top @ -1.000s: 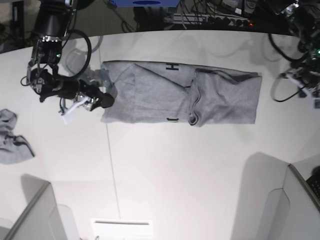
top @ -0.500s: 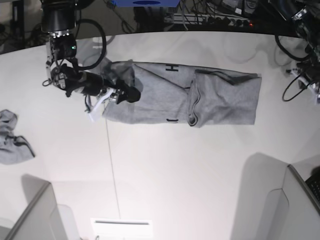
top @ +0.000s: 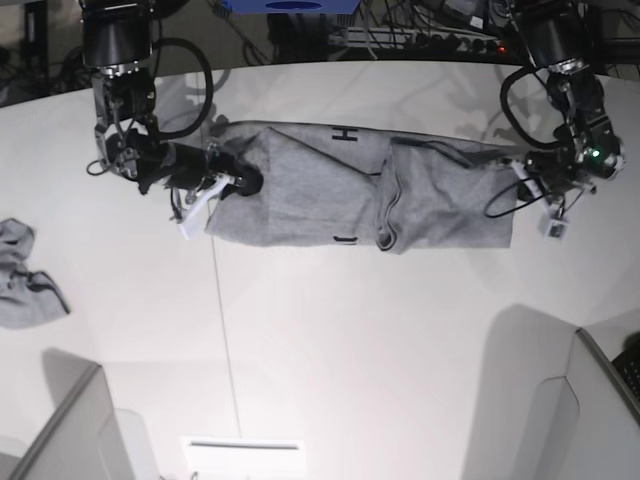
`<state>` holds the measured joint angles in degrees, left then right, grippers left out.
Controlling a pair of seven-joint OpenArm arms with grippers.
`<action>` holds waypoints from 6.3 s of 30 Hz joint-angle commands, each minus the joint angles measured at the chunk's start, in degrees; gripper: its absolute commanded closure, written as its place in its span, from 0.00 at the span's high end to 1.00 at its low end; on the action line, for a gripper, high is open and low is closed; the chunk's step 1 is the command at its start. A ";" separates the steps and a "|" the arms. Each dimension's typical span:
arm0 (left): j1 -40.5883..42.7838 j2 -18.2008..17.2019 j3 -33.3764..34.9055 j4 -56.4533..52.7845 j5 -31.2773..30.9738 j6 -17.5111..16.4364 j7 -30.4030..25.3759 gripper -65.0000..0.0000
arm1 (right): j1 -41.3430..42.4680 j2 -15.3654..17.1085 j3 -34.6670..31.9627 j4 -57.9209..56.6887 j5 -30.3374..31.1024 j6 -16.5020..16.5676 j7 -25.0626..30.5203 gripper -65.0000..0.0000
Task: Fold the T-shirt properly
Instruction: 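Grasp the strip end near the right gripper and fold it toward the left gripper, then press and flatten the folded bundle with the right gripper, then grasp the folded bundle's edge with the left gripper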
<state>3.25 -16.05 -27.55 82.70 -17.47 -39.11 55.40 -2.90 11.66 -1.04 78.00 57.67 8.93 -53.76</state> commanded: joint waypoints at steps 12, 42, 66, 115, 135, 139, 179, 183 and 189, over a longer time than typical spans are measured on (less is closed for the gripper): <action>-3.20 -2.19 13.88 -1.25 -0.68 -0.32 -1.73 0.00 | 3.64 4.12 -0.32 9.87 -8.92 -14.77 0.26 0.00; -9.80 -2.10 19.07 -3.79 -0.24 -0.32 -1.64 0.00 | 8.83 -12.85 -14.21 29.74 -13.76 -21.90 -11.61 0.00; -5.49 -4.74 18.98 0.69 -0.42 -0.40 -0.67 0.00 | 15.34 -15.66 -35.84 14.53 -14.02 -22.42 6.86 0.00; 13.85 -4.83 -27.35 11.68 -0.94 -0.89 1.09 0.00 | 25.09 -19.70 -42.08 -3.93 -13.67 -26.29 13.71 0.00; 13.85 -4.83 -27.35 11.68 -0.86 -0.89 1.09 0.00 | 25.45 -19.79 -47.71 -0.59 -13.67 -26.47 13.54 0.77; 13.85 -5.00 -27.35 11.68 -0.86 -0.89 1.09 0.00 | 26.15 -19.79 -47.62 1.52 -13.58 -26.47 13.36 0.77; 9.55 -4.83 -27.35 12.29 -17.38 -0.89 11.02 0.00 | 24.39 -12.06 -42.87 10.84 -5.58 -26.47 15.21 0.54; 8.14 -3.51 -26.65 12.29 -24.94 -0.89 13.48 0.00 | 20.43 -9.07 -34.17 10.93 -5.23 -26.20 14.94 0.00; 6.20 -0.87 -21.99 12.29 -27.32 -0.89 13.57 0.13 | 12.43 -8.10 -22.65 13.48 -5.14 -26.20 14.86 0.00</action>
<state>9.91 -15.92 -49.21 94.02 -43.97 -39.48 69.91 7.75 3.88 -23.79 89.97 51.77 -18.06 -39.92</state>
